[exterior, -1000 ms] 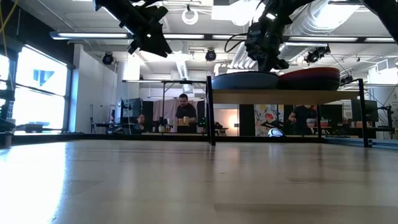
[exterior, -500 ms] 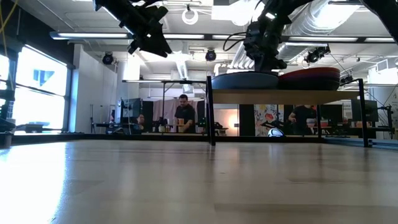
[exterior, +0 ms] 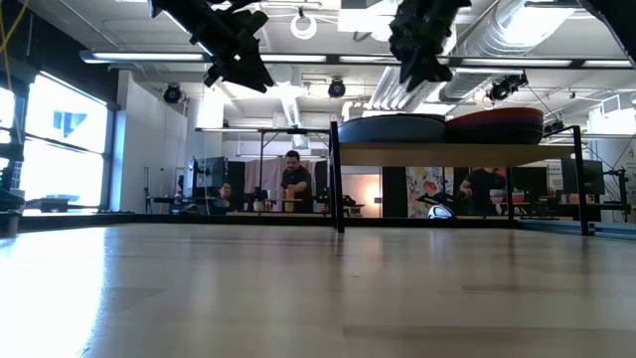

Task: Place and stack plates onto a shelf
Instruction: Adjust the stacked plates on the shelf

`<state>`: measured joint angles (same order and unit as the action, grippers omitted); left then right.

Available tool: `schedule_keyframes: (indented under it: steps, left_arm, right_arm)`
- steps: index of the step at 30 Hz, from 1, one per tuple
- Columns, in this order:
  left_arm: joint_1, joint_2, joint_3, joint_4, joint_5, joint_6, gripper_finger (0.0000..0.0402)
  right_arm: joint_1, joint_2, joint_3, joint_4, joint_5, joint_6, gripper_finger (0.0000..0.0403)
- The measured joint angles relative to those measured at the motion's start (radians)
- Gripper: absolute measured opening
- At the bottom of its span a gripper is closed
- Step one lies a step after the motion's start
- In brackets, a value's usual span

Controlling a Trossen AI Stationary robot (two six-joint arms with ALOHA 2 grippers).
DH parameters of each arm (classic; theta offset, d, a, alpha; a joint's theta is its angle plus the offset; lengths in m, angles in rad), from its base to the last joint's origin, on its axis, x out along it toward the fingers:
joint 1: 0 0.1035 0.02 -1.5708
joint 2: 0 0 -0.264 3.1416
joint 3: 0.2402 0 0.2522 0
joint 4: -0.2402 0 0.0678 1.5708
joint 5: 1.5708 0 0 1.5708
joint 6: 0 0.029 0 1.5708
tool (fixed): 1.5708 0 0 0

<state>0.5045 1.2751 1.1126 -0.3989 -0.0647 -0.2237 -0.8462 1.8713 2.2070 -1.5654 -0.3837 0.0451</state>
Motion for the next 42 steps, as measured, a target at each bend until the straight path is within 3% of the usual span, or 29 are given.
schedule_keyframes:
  steps: [4, 12, 19, 32, 42]
  left_arm:
    - [0.000, 0.000, 0.000, 0.000, -0.004, 0.000, 0.0097]
    - [0.000, 0.000, 0.000, 0.000, -0.023, 0.000, 0.0097]
    - [0.000, 0.000, 0.000, 0.000, -0.025, 0.000, 0.0097]
    - [0.000, 0.000, 0.000, 0.000, -0.029, 0.000, 0.0097]
    - [0.000, 0.000, 0.000, 0.000, -0.029, -0.008, 0.0097]
  right_arm:
    - [0.112, -0.011, -0.004, -0.005, -0.063, -0.002, 0.0103]
    - [0.346, -0.009, -0.106, -0.006, -0.002, 0.008, 0.0103]
    - [0.468, -0.008, -0.224, 0.006, 0.034, 0.044, 0.0103]
    - [0.504, -0.008, -0.362, 0.058, 0.220, 0.128, 0.0103]
    - [0.467, -0.008, -0.373, 0.091, 0.260, 0.131, 0.0103]
